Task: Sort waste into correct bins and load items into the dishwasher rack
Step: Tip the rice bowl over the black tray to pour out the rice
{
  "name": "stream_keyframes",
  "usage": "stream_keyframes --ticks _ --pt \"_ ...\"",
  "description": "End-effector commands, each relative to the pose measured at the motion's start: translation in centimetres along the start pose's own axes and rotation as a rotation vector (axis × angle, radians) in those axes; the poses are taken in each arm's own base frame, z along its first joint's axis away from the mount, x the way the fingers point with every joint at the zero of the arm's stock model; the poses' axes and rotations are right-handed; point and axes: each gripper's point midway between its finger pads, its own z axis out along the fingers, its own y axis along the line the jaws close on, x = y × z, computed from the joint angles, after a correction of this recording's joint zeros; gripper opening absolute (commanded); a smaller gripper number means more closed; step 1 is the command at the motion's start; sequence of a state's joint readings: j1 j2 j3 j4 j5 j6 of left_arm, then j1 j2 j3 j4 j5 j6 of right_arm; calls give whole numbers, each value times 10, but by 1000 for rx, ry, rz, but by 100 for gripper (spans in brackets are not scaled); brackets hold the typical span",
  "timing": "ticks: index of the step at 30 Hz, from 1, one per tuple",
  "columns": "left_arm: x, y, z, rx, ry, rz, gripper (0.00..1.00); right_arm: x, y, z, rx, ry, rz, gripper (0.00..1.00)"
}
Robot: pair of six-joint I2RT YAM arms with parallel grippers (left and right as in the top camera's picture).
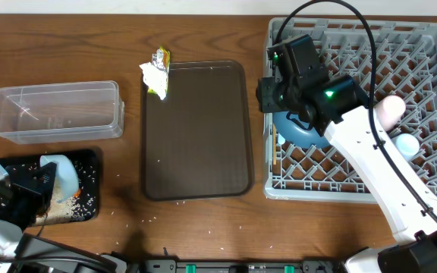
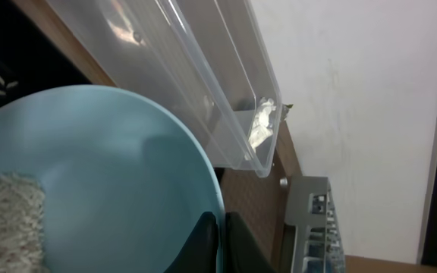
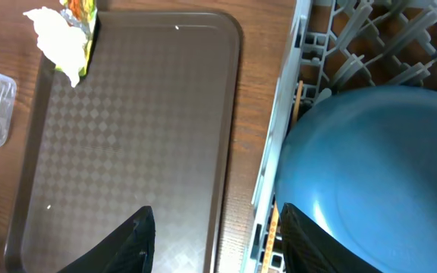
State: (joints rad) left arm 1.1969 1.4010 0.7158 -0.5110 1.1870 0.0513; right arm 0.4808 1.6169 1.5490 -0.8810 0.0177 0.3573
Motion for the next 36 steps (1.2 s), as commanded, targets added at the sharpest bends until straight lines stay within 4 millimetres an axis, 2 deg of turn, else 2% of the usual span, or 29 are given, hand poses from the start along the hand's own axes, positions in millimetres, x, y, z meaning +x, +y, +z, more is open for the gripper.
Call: stream_keyframes --ticks 1,7,13,16,19,32,36 --pt "16 47 3 -254 47 -66 6 -3 -2 1 2 -7 18 50" --pt "29 60 16 -405 110 -76 6 -3 -2 1 1 -8 18 50" --pt "34 59 26 -448 133 -71 7 -3 -2 1 2 -6 18 50" --pt "34 60 26 -458 133 -79 24 -3 -2 1 2 -6 18 50" --pt "35 60 26 -461 132 -93 29 -3 -2 1 2 -7 18 50" --pt "39 73 21 -566 127 -141 30 -5 -1 1 -2 -17 19 50" --pt "40 67 29 -542 137 -124 30 -5 -1 1 -1 -17 18 50"
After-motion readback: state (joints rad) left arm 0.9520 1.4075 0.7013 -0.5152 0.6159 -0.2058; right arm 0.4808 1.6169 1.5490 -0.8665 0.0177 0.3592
